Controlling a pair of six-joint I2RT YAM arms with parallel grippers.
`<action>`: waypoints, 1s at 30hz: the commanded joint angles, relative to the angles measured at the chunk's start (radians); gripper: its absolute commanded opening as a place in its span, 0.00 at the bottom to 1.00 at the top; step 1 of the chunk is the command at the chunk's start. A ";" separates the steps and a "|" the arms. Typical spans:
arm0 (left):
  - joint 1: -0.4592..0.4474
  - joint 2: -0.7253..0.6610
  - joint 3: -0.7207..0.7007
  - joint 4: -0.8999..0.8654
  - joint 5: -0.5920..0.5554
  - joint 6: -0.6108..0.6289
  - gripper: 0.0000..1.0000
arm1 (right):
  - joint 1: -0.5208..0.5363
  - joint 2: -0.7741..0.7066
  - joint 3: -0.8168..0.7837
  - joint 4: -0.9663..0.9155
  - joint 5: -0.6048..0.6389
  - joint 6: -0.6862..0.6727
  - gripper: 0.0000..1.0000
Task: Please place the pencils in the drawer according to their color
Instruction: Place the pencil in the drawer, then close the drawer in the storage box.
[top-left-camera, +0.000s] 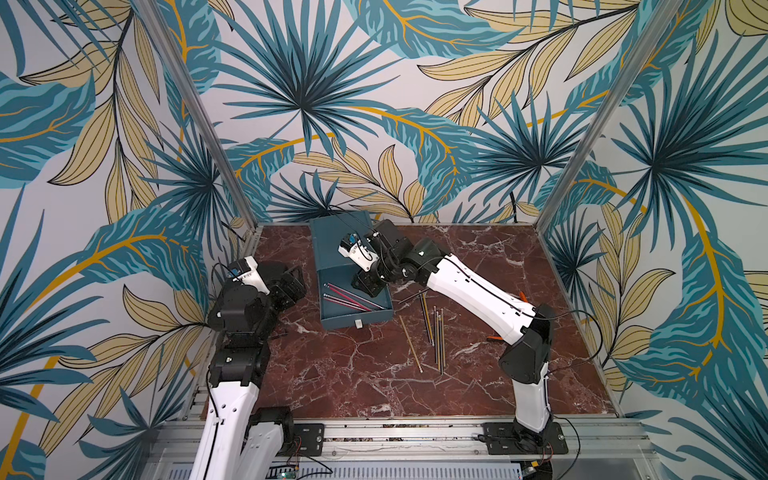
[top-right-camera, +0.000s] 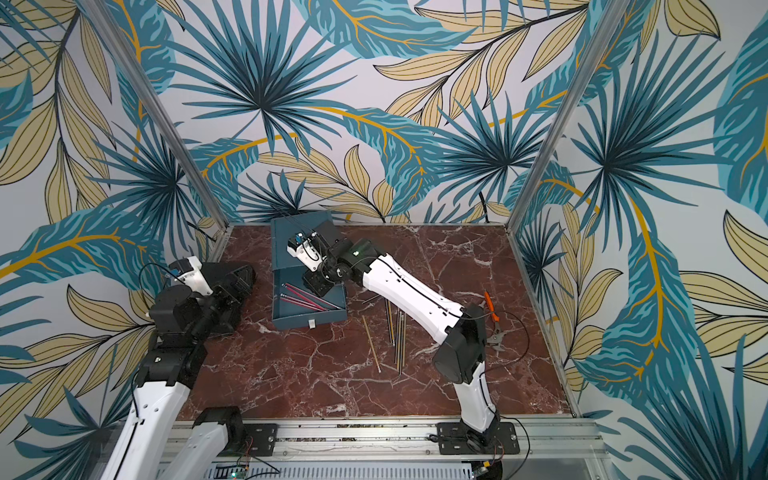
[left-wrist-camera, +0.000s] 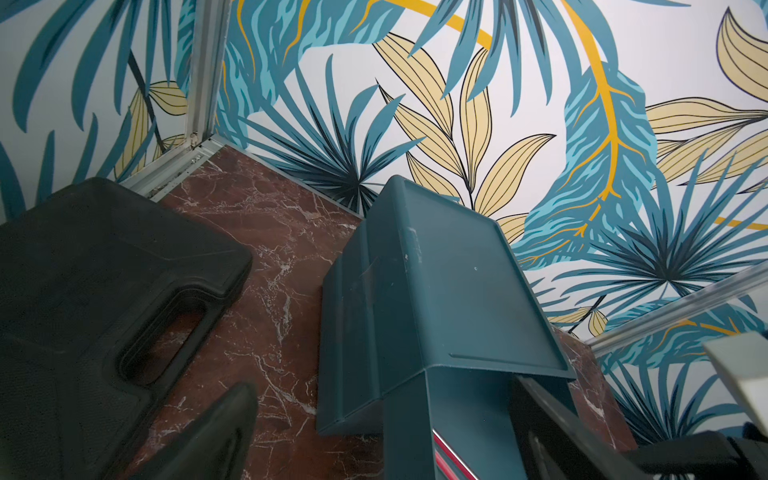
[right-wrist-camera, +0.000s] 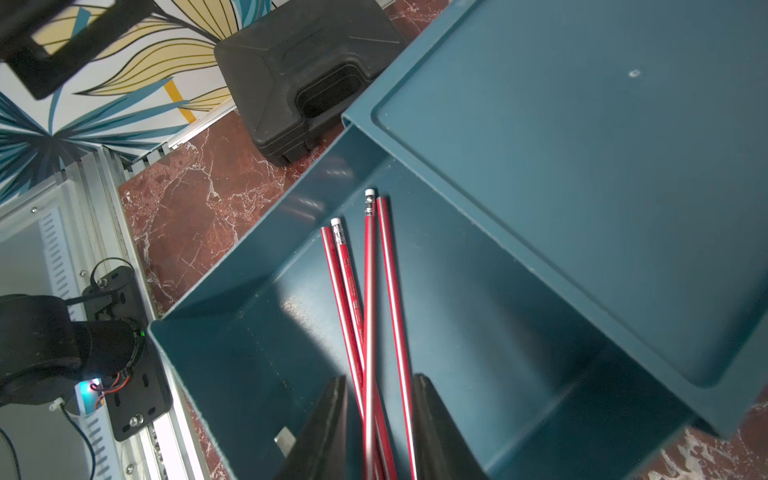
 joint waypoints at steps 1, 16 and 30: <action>0.016 -0.021 0.049 -0.047 0.058 0.055 1.00 | 0.005 -0.036 0.019 -0.008 0.034 0.065 0.35; -0.161 -0.081 0.198 -0.344 0.082 0.132 0.97 | 0.001 -0.326 -0.278 0.158 0.307 0.216 0.86; -0.570 -0.048 0.200 -0.458 -0.048 0.080 0.87 | -0.008 -0.624 -0.660 0.341 0.743 0.388 1.00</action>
